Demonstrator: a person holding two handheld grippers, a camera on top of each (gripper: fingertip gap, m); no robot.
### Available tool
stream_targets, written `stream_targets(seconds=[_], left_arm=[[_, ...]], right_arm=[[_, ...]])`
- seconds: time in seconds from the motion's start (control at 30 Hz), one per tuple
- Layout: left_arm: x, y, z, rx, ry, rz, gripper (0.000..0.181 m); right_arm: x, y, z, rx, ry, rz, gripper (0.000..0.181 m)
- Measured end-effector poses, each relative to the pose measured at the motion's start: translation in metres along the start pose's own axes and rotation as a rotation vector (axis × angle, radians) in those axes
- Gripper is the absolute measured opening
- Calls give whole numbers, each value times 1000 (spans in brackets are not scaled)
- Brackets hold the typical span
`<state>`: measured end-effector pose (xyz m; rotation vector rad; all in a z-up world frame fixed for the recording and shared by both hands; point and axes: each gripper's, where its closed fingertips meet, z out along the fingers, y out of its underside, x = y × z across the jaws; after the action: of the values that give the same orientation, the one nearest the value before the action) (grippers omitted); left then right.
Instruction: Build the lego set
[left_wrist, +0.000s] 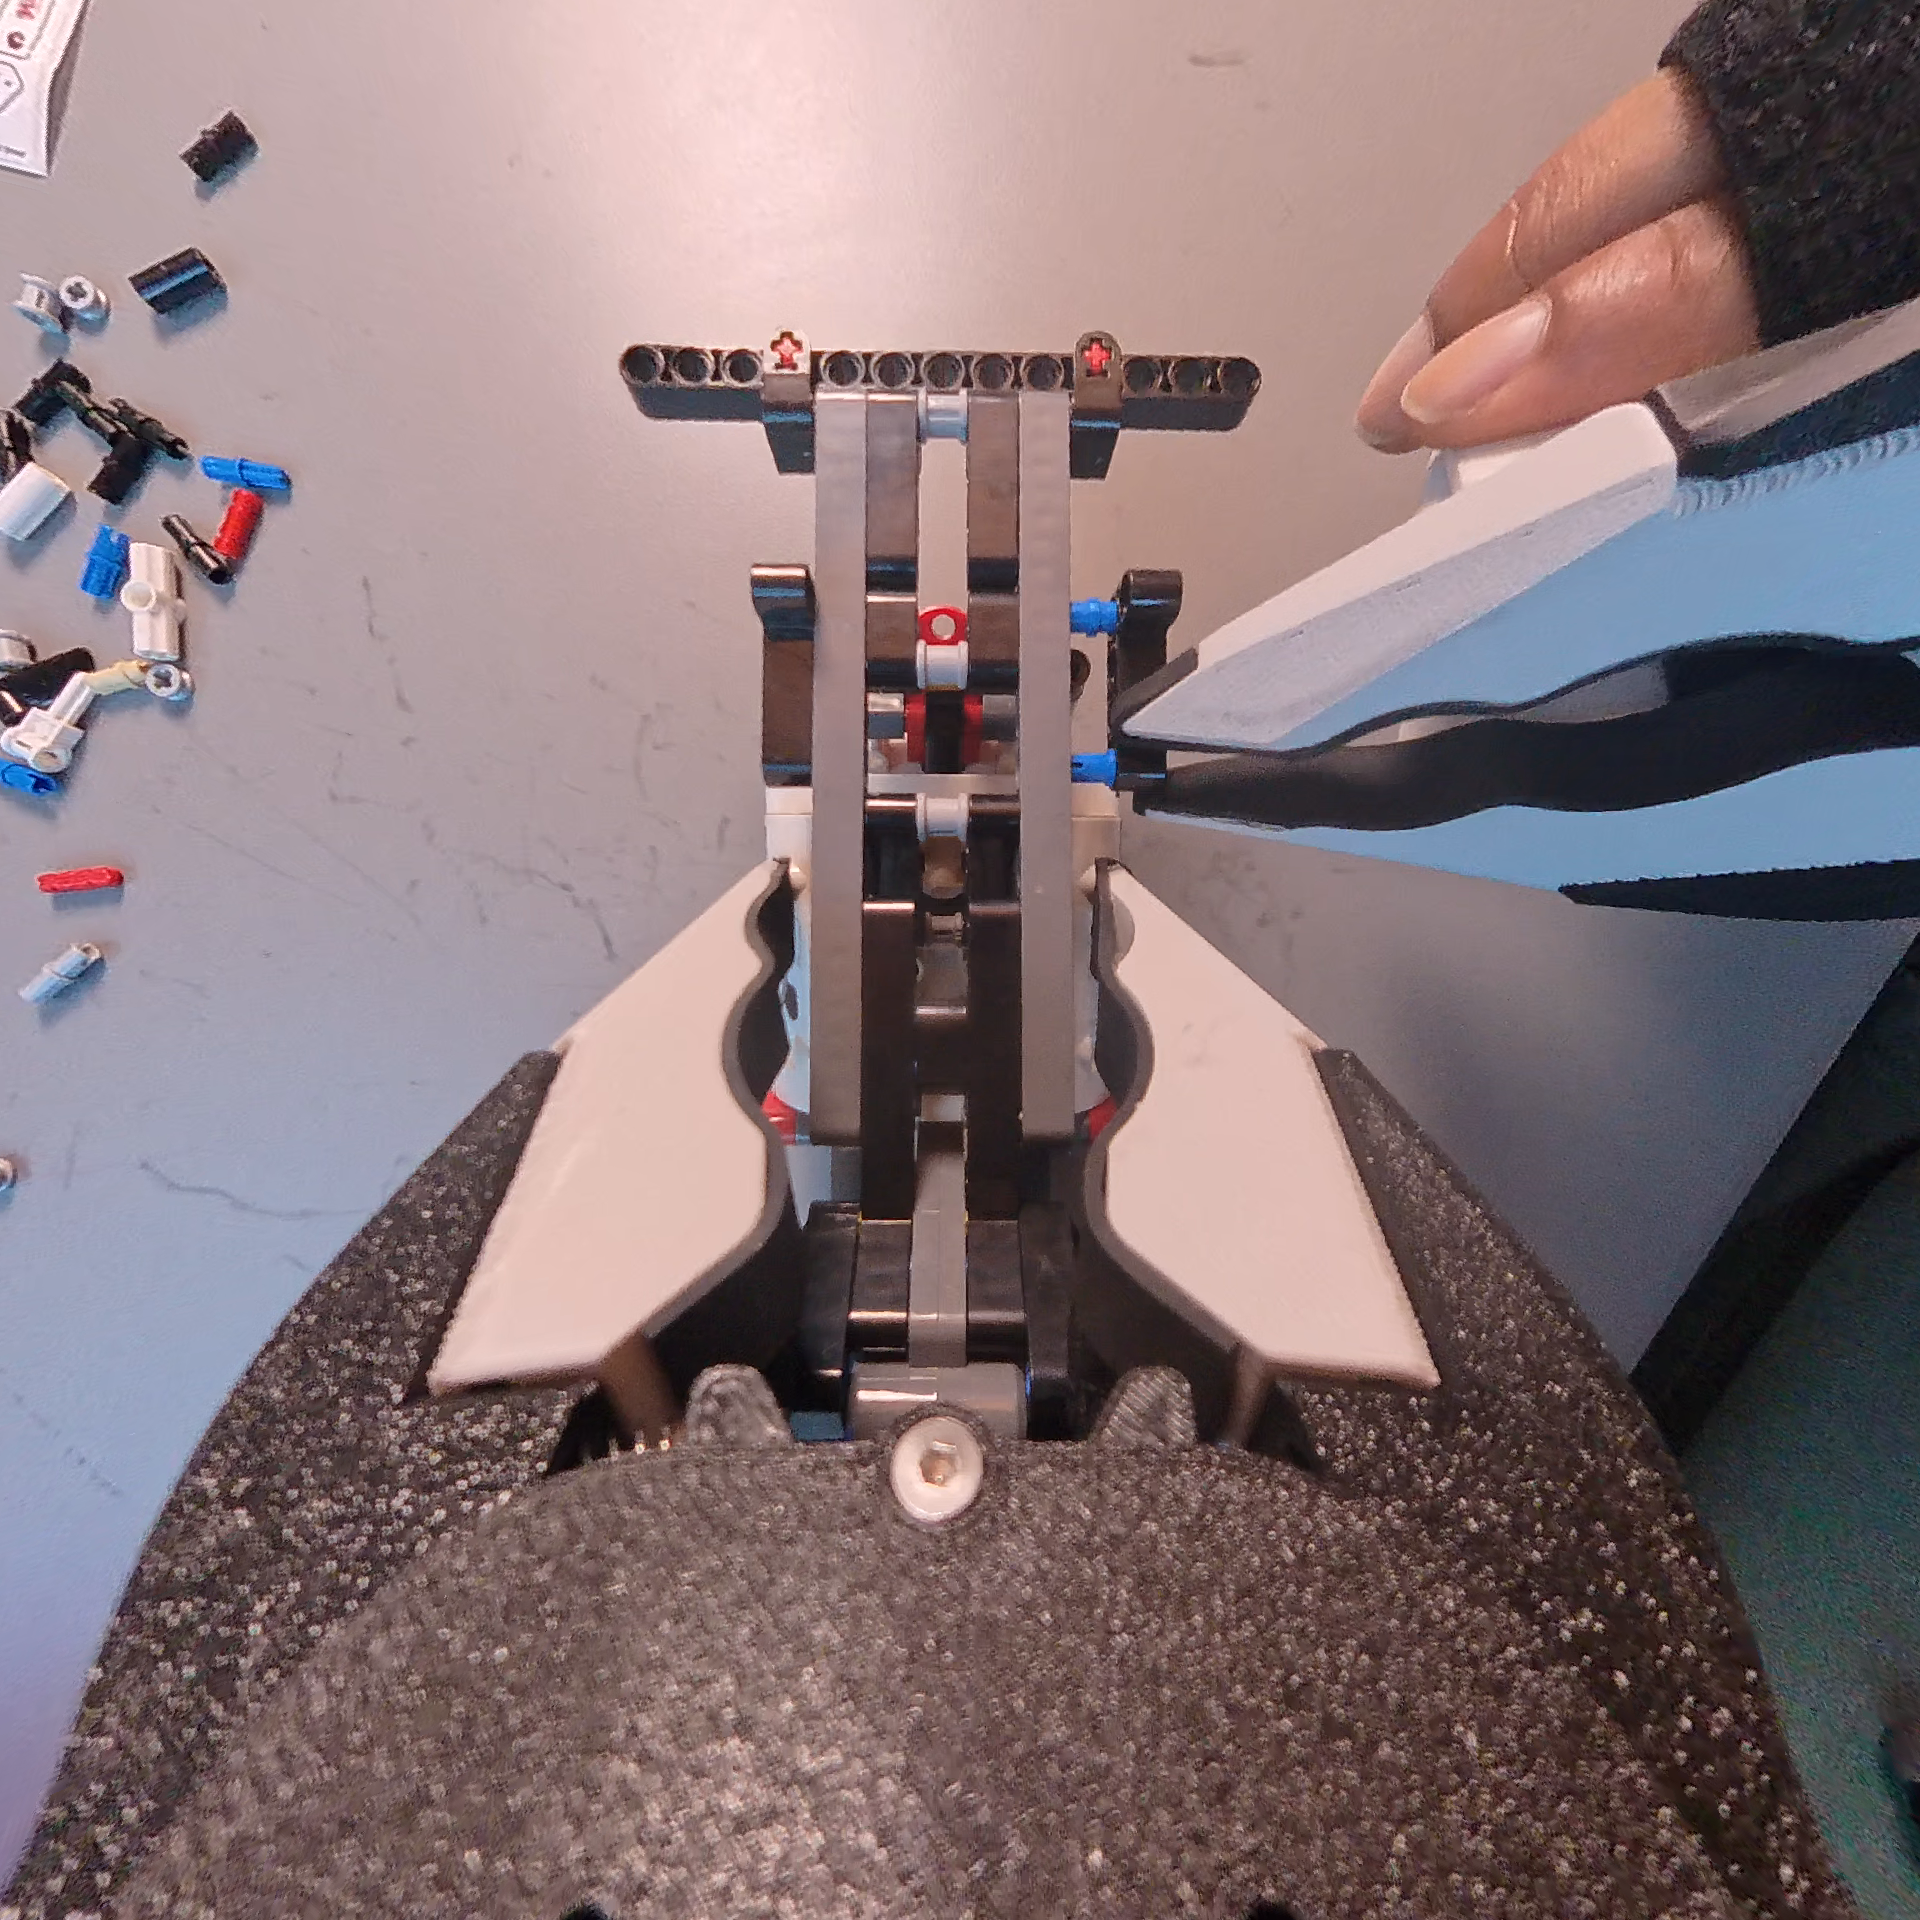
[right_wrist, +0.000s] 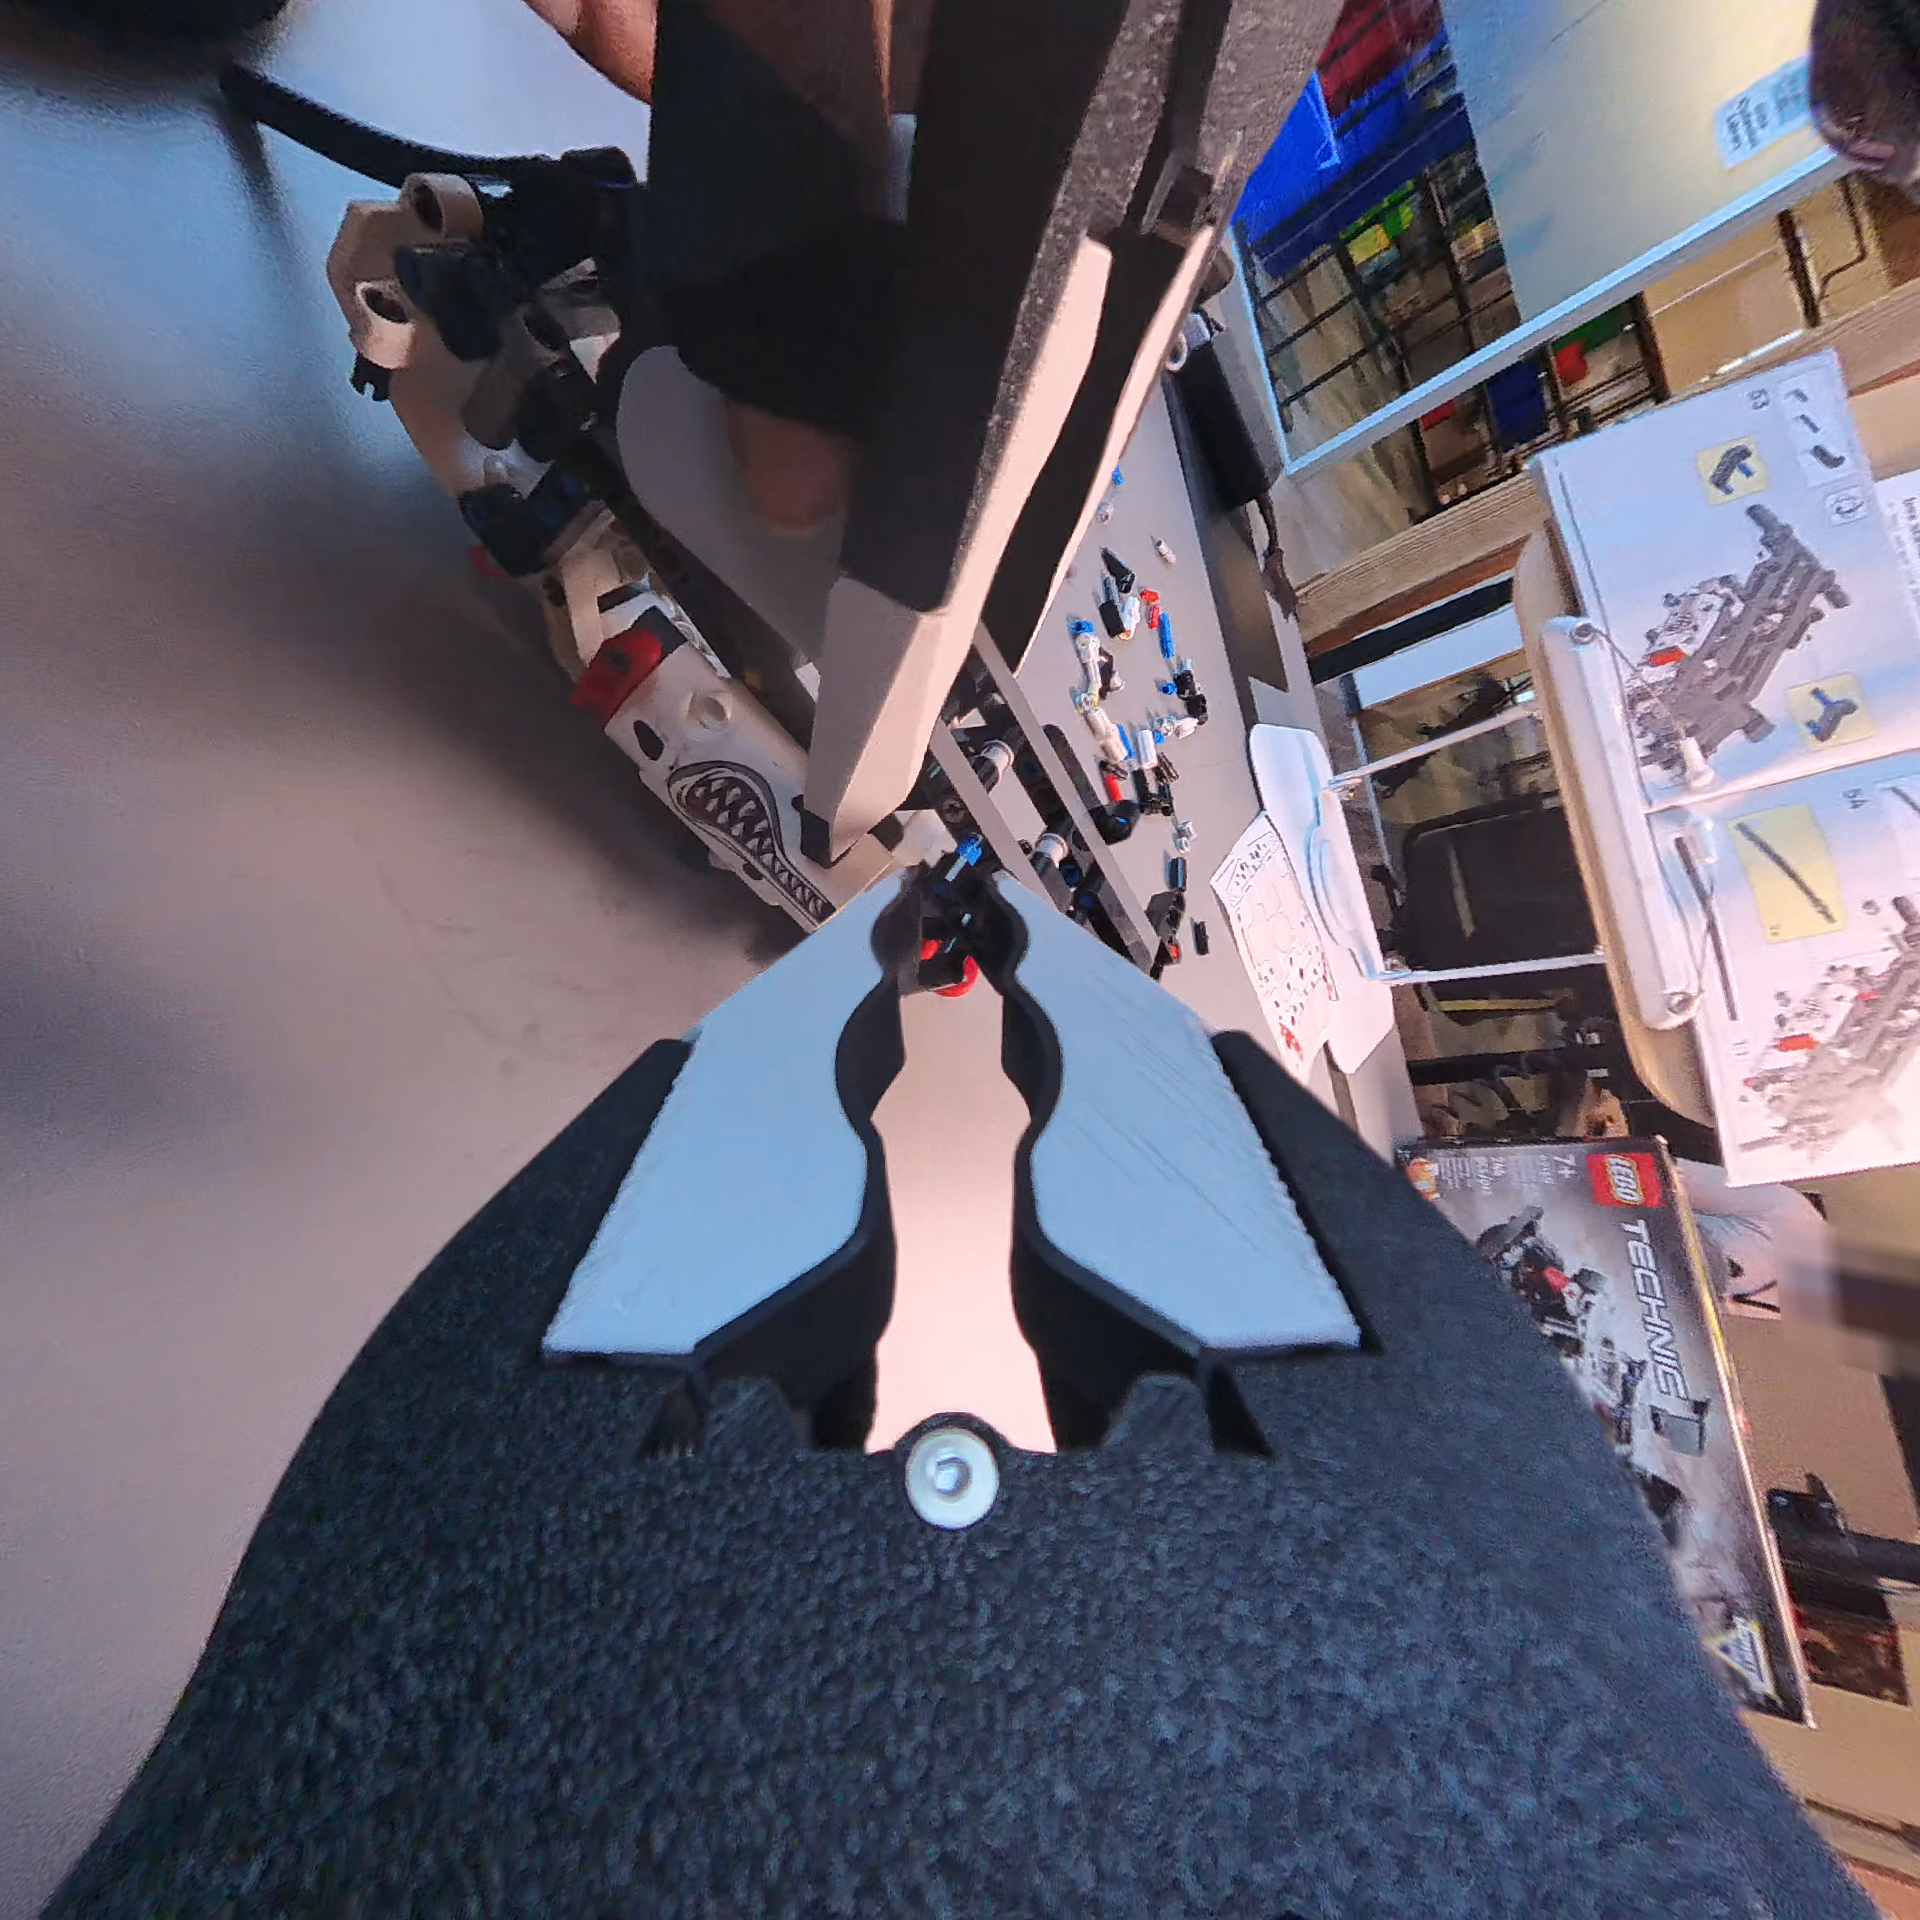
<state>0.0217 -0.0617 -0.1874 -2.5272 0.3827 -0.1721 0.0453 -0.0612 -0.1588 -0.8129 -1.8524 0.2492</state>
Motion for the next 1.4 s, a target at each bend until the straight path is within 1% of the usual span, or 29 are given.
stream_targets(seconds=[0.33,0.53,0.8,0.9,1.03,1.07,1.13,1.17,1.23,1.3,1.4], left_arm=[[-4,-1,0,-3,-9,-26,57],[-8,0,0,-8,-29,-26,56],[-10,-1,0,-11,-57,-5,56],[-12,-1,0,-10,-82,-12,58],[-12,1,-1,-25,-83,10,58],[-12,1,-1,-31,-82,14,58],[-8,0,0,-31,-56,23,58],[-7,0,0,-34,-60,26,58],[-8,-1,0,-28,-50,19,58],[-9,0,-1,-29,-15,5,57],[-9,0,-1,-16,1,4,57]], right_arm=[[7,2,4,-76,155,86,9],[8,2,9,-70,202,41,8],[9,1,13,-61,209,-18,7],[13,2,16,-77,213,21,6],[11,-1,17,-37,231,-12,5],[12,-2,17,-22,225,6,5],[11,-4,17,8,215,15,5],[8,-8,19,29,206,14,0],[10,-7,19,31,224,10,0],[8,-8,18,42,211,13,0],[8,-10,16,72,186,2,0]])
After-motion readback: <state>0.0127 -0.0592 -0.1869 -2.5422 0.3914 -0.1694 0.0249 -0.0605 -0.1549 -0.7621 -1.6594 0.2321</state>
